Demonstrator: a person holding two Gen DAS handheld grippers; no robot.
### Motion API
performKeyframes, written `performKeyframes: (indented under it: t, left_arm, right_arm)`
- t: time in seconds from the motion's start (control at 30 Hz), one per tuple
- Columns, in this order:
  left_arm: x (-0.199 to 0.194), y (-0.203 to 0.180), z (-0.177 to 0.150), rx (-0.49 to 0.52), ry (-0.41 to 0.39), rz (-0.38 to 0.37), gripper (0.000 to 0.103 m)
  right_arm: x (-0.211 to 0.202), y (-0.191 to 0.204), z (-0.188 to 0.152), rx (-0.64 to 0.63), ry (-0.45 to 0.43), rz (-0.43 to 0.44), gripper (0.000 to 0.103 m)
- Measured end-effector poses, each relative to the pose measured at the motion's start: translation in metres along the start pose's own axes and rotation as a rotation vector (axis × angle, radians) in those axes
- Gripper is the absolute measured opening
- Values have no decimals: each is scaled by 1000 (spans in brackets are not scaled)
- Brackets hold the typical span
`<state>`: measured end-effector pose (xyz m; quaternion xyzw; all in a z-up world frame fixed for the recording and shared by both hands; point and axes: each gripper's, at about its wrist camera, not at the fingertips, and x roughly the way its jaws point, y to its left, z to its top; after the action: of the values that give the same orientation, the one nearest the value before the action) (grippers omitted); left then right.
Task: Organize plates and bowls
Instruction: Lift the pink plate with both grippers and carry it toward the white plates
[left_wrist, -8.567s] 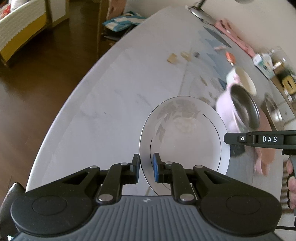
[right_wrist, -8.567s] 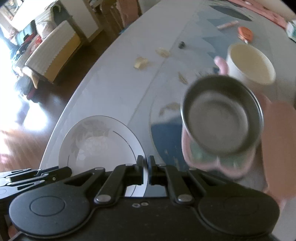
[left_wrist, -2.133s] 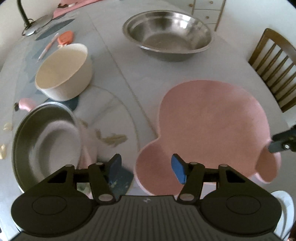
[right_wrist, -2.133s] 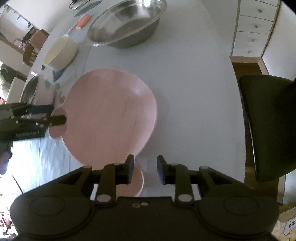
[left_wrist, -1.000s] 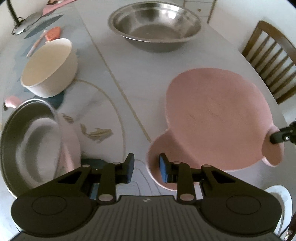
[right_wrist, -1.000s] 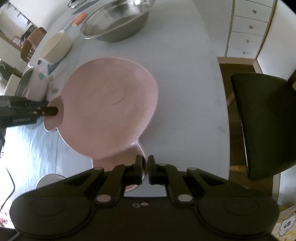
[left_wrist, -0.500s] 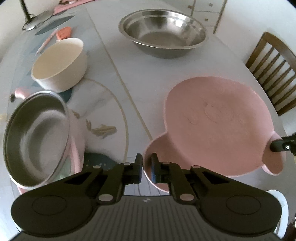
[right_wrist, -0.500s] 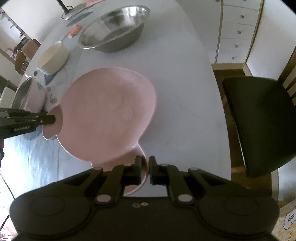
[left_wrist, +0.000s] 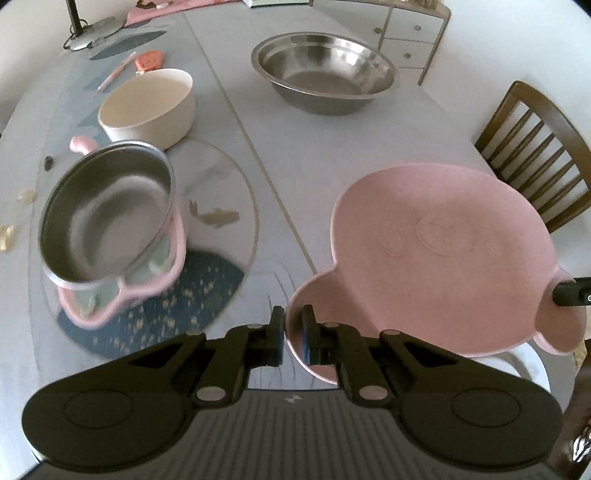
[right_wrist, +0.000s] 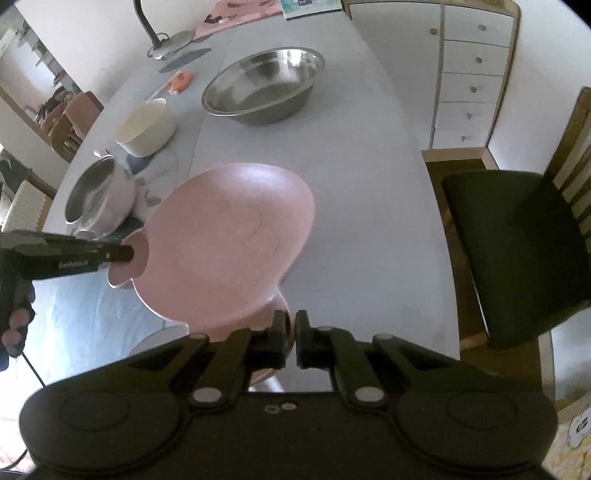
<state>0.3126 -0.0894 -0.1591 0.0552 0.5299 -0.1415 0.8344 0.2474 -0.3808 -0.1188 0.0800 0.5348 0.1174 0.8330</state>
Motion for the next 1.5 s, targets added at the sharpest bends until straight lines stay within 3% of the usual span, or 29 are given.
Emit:
performKeyframes:
  t: [0.7,1.0,1.13,1.5]
  left_arm:
    - [-71,-23,-127,-6,1,-22,7]
    - [-73,-34,-151,10,26,-40,7]
    - [-75,-44,-157,62,1,-9,7]
    - [-77,-44,-158,55,25,-41,7]
  right_arm:
    - [-46,11,-107,56,-36,67,7]
    - [-40,5,-131,62,-13,68,8]
    - [-37,1,-134,47,-3,52,9]
    - [-25,6,-135,-18,20,-18,13]
